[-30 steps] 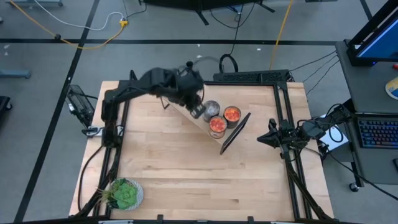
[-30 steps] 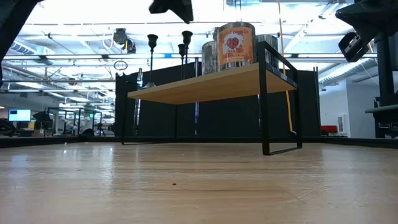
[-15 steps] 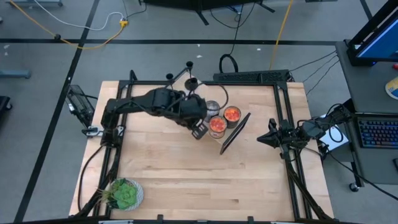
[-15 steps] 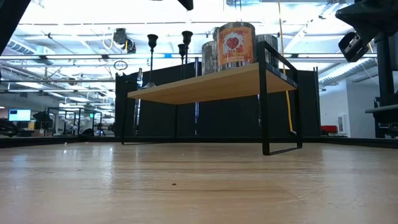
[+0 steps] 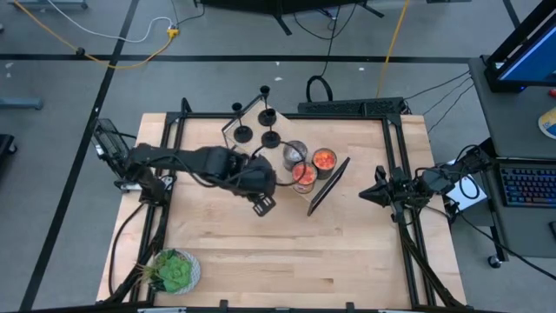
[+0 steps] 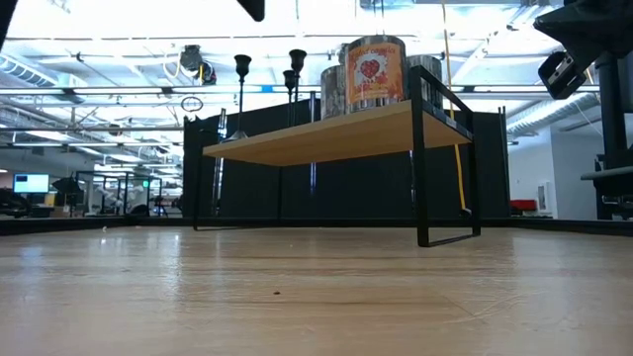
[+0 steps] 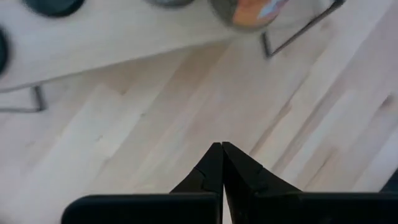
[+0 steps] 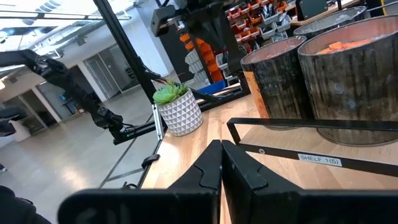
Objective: Pick & Place candle stick holders
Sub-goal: Return to Home Position
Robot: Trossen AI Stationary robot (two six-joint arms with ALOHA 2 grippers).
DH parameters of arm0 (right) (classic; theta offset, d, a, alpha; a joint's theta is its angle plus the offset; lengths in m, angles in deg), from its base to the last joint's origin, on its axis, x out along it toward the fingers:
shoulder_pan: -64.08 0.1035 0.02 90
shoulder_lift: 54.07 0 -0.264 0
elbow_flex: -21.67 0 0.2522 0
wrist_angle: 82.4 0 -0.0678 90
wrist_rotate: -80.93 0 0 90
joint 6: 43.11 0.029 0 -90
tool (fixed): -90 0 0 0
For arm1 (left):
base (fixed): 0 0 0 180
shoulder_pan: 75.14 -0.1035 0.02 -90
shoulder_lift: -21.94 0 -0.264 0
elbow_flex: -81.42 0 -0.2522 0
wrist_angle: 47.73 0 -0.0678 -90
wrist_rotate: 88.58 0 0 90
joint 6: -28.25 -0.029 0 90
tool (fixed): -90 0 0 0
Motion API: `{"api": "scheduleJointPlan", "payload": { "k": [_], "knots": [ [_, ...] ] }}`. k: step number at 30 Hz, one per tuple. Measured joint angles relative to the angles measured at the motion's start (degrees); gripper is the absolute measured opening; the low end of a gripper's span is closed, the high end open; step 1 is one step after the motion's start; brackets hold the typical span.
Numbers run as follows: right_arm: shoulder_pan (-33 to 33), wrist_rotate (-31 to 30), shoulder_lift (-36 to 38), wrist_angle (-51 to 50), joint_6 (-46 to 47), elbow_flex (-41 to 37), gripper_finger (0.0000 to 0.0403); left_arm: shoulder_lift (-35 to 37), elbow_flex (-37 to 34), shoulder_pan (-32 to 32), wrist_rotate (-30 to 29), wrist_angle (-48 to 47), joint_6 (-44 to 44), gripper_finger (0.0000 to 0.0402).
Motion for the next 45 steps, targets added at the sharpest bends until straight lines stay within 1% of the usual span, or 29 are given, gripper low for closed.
{"api": "scheduleJointPlan", "payload": {
  "k": [3, 7, 9, 11, 18, 24, 26, 29, 35, 40, 42, 45],
  "knots": [
    [0.0, 0.0, 0.0, -0.1, 0.0, 0.0, 0.0000, 5.9, -9.3, 0.8, -1.1, 9.4, 2.2, 0.0003],
    [0.0, 0.0, 0.0, -0.2, 0.0, 0.0, 0.0000, 15.8, -23.7, 1.5, -2.2, 20.9, 6.8, 0.0002],
    [0.0, 0.0, 0.0, -0.2, 0.2, 0.0, 0.0000, 19.6, -30.2, 1.9, -2.8, 24.8, 9.3, 0.0003],
    [0.0, 0.0, 0.0, -0.3, 0.2, 0.0, 0.0000, 23.6, -35.8, 2.5, -4.0, 26.8, 10.5, 0.0003],
    [0.0, 0.0, 0.0, -0.5, 0.2, 0.0, 0.0000, 37.4, -52.0, 2.7, -7.8, 37.5, 9.9, 0.0002],
    [0.0, 0.0, 0.0, -0.4, 0.3, 0.0, 0.0000, 50.7, -65.3, 1.5, -8.3, 47.9, 4.9, 0.0002],
    [0.0, 0.0, 0.0, -0.4, 0.3, 0.0, 0.0000, 55.3, -69.2, 0.5, -8.3, 49.7, 4.2, 0.0003],
    [0.0, 0.0, 0.0, -0.4, 0.3, 0.0, 0.0000, 60.9, -73.9, -0.8, -8.4, 49.7, 2.7, 0.0005],
    [0.0, 0.0, 0.0, -0.1, 0.3, 0.0, 0.0000, 70.4, -80.4, -2.6, -8.2, 51.0, -4.8, 0.0005],
    [0.0, -0.1, 0.0, 0.5, -0.5, 0.0, 0.0000, 79.2, -86.0, -4.1, -8.2, 53.5, -7.1, 0.0003],
    [0.0, -0.1, 0.0, 0.5, -1.2, 0.0, 0.0000, 82.8, -88.7, -4.3, -7.1, 55.1, -8.3, 0.0005],
    [0.0, -0.1, 0.0, 0.6, -2.0, 0.0, 0.0000, 87.1, -93.6, -4.3, -4.2, 60.4, -9.2, 0.0003]
  ]
}}
